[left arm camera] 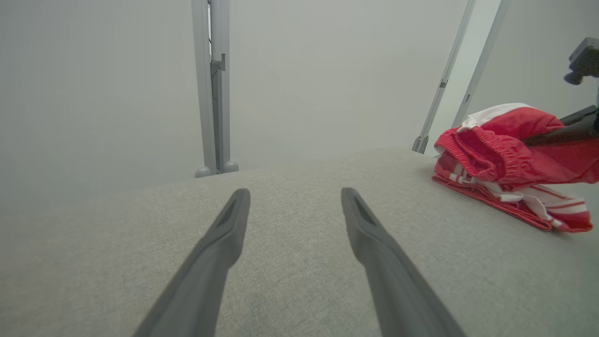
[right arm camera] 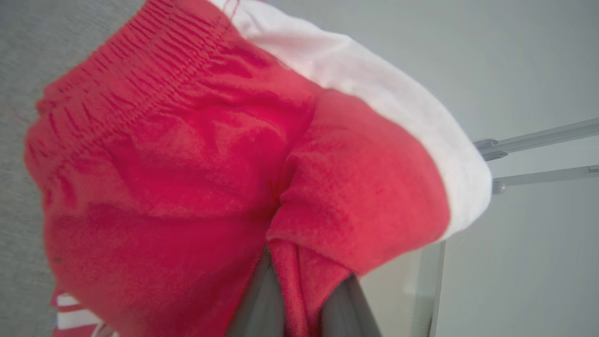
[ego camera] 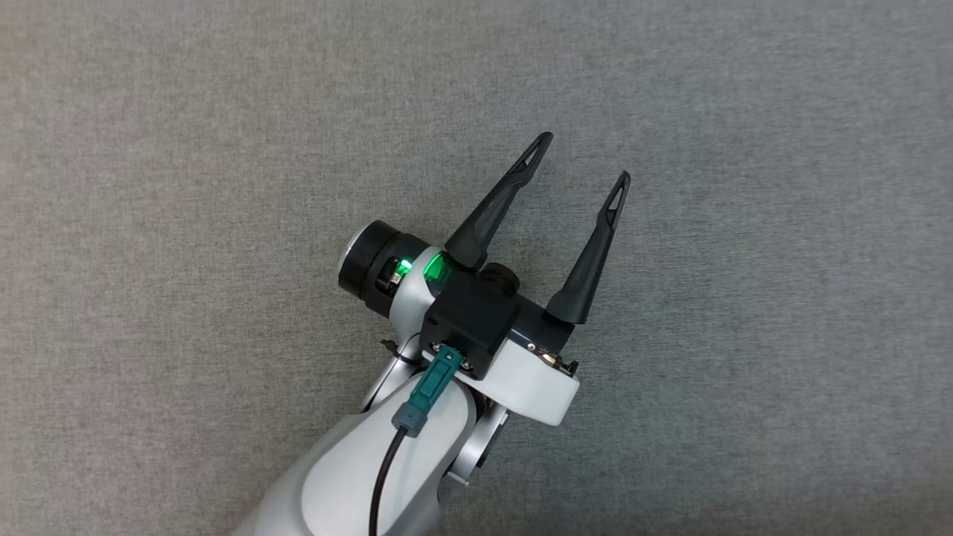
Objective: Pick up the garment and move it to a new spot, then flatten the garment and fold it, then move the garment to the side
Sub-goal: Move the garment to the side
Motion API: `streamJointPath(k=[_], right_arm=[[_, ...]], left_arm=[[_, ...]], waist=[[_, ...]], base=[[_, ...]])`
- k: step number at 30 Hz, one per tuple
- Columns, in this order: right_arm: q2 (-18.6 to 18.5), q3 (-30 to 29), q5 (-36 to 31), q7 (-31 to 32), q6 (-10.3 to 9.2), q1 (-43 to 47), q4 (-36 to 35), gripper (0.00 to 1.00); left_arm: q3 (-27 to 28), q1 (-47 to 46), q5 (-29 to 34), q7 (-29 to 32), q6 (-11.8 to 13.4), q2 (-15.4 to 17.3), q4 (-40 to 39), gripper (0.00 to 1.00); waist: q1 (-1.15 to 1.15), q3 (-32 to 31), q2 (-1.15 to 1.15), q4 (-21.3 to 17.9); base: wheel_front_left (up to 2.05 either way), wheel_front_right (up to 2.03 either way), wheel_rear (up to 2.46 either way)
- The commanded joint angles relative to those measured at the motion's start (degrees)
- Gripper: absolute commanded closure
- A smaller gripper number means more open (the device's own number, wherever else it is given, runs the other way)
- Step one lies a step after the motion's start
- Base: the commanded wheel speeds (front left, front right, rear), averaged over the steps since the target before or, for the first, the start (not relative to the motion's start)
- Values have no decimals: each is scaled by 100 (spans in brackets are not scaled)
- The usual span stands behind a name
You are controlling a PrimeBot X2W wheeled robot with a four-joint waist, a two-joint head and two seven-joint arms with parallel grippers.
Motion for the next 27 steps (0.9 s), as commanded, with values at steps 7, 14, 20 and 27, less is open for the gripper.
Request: streamJointPath(k=[7, 14, 20, 27], right_arm=[[-79, 416, -402, -334, -1, -244, 857, 100], [25, 821, -248, -615, -1, -353, 1281, 100], [185, 1027, -77, -468, -1, -511, 1594, 0], [354, 1139, -79, -162, -1, -772, 2060, 0]], left_arm=[[-144, -187, -67, -20, 116, 28, -19, 0], [-215, -206, -144, -20, 215, 26, -111, 0], [-211, -124, -173, -20, 253, 27, -123, 0], [-96, 47, -153, -20, 197, 27, -47, 0]], waist=[[0, 370, 0, 355], [0, 438, 0, 565], [0, 362, 0, 607], [0, 57, 0, 525]], base=[[0, 0, 0], [0, 0, 0], [0, 0, 0], [0, 0, 0]])
